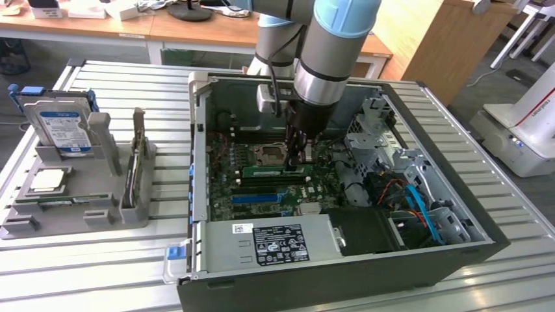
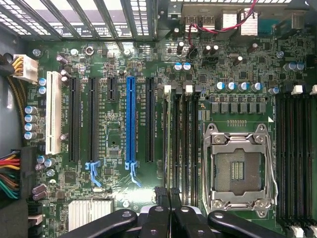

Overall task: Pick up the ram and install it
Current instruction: 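Insert the ram into the slot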

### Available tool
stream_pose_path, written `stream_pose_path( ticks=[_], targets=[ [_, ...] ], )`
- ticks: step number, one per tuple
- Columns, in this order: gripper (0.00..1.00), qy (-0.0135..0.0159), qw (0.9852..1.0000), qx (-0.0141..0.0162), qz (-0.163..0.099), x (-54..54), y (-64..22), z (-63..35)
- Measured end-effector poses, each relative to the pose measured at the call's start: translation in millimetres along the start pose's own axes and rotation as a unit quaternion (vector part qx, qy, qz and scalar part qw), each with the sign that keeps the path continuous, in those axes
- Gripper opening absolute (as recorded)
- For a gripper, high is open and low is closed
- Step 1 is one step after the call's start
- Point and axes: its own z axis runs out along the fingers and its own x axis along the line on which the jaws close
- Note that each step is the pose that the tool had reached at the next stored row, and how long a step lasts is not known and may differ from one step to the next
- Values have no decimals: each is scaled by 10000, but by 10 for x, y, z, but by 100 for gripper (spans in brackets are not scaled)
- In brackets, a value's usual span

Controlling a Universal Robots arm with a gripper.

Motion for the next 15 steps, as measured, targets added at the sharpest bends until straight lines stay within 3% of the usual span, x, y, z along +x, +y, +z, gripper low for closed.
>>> stream_pose_path(
  ticks=[15],
  targets=[
    [12, 2, 10000, 9, 0, 1, 6, 37]
  ],
)
